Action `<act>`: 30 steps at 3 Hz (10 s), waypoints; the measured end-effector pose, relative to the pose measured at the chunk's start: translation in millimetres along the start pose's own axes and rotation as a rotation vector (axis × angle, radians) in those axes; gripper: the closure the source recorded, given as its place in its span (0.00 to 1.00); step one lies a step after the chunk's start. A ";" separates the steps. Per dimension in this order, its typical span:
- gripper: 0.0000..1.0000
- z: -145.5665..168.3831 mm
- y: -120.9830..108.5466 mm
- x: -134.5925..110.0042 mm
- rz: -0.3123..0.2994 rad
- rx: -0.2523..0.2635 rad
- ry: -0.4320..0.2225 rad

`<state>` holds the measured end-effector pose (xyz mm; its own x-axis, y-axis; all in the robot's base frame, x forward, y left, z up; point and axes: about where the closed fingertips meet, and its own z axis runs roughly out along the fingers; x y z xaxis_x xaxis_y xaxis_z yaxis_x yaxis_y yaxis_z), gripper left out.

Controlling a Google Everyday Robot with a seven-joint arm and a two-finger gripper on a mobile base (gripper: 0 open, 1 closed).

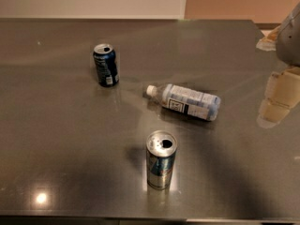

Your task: Place blue plastic bottle upright

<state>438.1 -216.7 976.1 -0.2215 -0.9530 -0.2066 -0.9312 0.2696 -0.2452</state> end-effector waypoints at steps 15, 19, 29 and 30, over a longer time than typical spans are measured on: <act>1.00 120.3 -40.9 -148.7 0.020 -0.173 0.018; 1.00 36.1 -41.0 -165.9 -0.102 -0.283 -0.768; 0.00 82.0 -65.8 -83.2 0.003 -0.246 -1.356; 0.00 82.0 -65.8 -83.2 0.003 -0.246 -1.356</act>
Offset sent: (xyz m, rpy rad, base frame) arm 0.0103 0.0059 0.0007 -0.0352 0.0381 -0.0191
